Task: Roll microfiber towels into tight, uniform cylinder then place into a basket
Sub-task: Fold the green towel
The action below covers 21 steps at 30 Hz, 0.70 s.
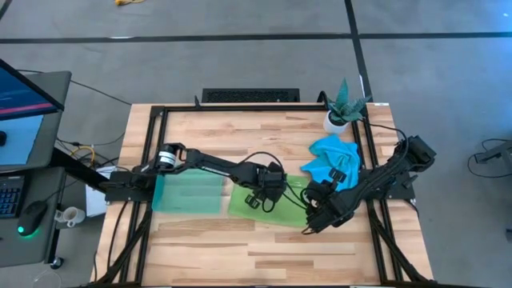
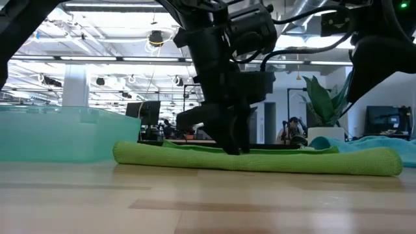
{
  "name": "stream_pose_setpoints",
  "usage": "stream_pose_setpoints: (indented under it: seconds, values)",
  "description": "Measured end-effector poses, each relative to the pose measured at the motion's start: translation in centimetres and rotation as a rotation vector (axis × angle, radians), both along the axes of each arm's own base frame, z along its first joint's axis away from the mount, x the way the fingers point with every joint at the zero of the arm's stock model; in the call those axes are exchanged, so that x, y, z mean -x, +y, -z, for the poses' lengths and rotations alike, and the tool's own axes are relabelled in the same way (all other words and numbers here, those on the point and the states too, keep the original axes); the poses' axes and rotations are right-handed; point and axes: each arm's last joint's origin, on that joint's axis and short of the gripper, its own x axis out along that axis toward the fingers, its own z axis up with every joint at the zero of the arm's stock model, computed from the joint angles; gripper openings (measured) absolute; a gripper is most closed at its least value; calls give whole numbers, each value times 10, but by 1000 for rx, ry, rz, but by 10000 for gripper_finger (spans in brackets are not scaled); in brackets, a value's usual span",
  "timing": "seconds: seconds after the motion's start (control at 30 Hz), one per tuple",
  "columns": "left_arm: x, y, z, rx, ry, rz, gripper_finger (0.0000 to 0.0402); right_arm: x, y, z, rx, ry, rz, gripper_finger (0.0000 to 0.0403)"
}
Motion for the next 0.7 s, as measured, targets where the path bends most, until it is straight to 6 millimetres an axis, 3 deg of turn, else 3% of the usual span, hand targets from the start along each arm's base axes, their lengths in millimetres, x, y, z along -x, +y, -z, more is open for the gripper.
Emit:
stream_pose_setpoints:
  seconds: [0.17,0.33,0.47,0.7]
  values:
    - [1,-12,-1,8,-5,29,150,0,0,0,1,0,-1,75]
    - [4,-49,-2,-96,-17,101,150,0,0,0,8,-5,-2,75]
    - [13,-68,-5,-201,-15,66,151,0,0,0,9,-5,-3,75]
    - [25,-86,-19,-137,-24,-41,151,-2,-2,0,33,5,-38,75]
